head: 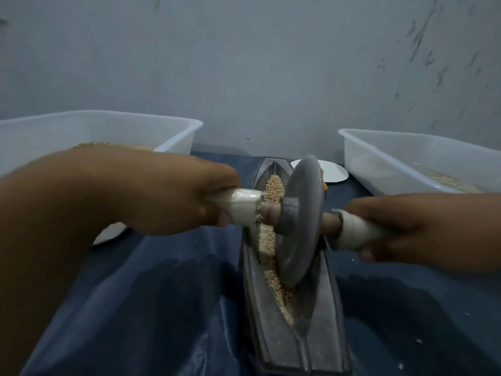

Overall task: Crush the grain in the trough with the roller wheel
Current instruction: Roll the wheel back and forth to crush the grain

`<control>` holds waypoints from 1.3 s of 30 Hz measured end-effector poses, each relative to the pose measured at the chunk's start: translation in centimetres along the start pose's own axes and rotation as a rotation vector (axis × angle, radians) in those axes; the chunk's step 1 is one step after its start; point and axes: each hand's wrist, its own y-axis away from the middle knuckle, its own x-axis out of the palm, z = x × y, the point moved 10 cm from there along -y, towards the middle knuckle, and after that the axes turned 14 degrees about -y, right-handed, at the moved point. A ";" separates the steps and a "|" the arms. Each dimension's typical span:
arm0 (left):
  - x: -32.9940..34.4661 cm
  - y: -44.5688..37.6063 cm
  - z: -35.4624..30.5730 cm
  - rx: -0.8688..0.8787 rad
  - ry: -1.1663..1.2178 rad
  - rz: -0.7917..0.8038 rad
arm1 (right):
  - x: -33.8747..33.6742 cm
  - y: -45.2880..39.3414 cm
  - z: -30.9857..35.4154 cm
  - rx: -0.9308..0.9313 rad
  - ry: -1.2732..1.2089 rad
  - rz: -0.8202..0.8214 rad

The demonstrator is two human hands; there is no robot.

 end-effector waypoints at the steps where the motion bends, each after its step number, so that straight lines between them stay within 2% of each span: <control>1: -0.1 -0.1 0.1 0.001 0.016 -0.006 | 0.0 -0.1 -0.2 0.007 -0.002 0.003; 3: 0.3 -0.9 0.3 -0.022 0.046 -0.019 | -0.5 -1.1 -0.1 -0.021 0.009 -0.117; 6: 0.7 -2.4 0.6 -0.067 0.033 -0.143 | -2.3 -2.5 0.9 -0.114 0.189 -0.498; 8: 0.6 -2.9 0.9 -0.088 -0.018 -0.223 | -2.6 -2.8 1.8 -0.140 0.310 -0.624; 11: 1.2 -2.7 0.8 -0.063 0.028 -0.125 | -2.2 -2.5 1.9 -0.161 0.289 -0.524; 15: 1.2 -0.3 0.5 -0.008 0.042 0.092 | -1.1 -0.7 0.4 -0.073 0.074 -0.180; 18: 0.3 0.8 0.2 0.024 0.052 0.116 | -0.3 0.1 -0.1 -0.031 0.007 0.002; 20: 0.1 0.2 0.3 0.018 0.067 0.076 | -0.3 -0.5 -0.4 -0.029 -0.010 -0.021; 21: 0.3 -0.4 0.4 0.009 0.077 0.046 | -0.6 -1.1 -0.5 -0.039 0.007 -0.100; 24: 0.8 -2.3 0.7 -0.028 0.063 -0.101 | -2.3 -2.2 0.9 -0.134 0.187 -0.487; 26: 0.8 -2.9 1.1 -0.054 -0.011 -0.208 | -2.4 -2.4 2.1 -0.183 0.283 -0.609; 28: 0.9 -3.0 1.1 -0.057 -0.023 -0.223 | -2.4 -2.5 1.9 -0.169 0.267 -0.550; 32: 0.6 -1.4 0.9 0.014 0.091 -0.058 | -0.8 -1.0 -0.1 -0.028 0.017 -0.147; 34: -0.1 -0.2 0.6 0.069 0.113 -0.011 | 0.0 0.0 -0.1 0.000 -0.023 -0.005; 37: 0.0 -0.4 0.7 0.082 0.146 0.011 | 0.0 -0.2 0.0 0.003 -0.020 -0.018; 39: 0.8 -1.6 1.1 0.027 0.125 -0.024 | -1.0 -1.4 0.1 -0.026 0.032 -0.219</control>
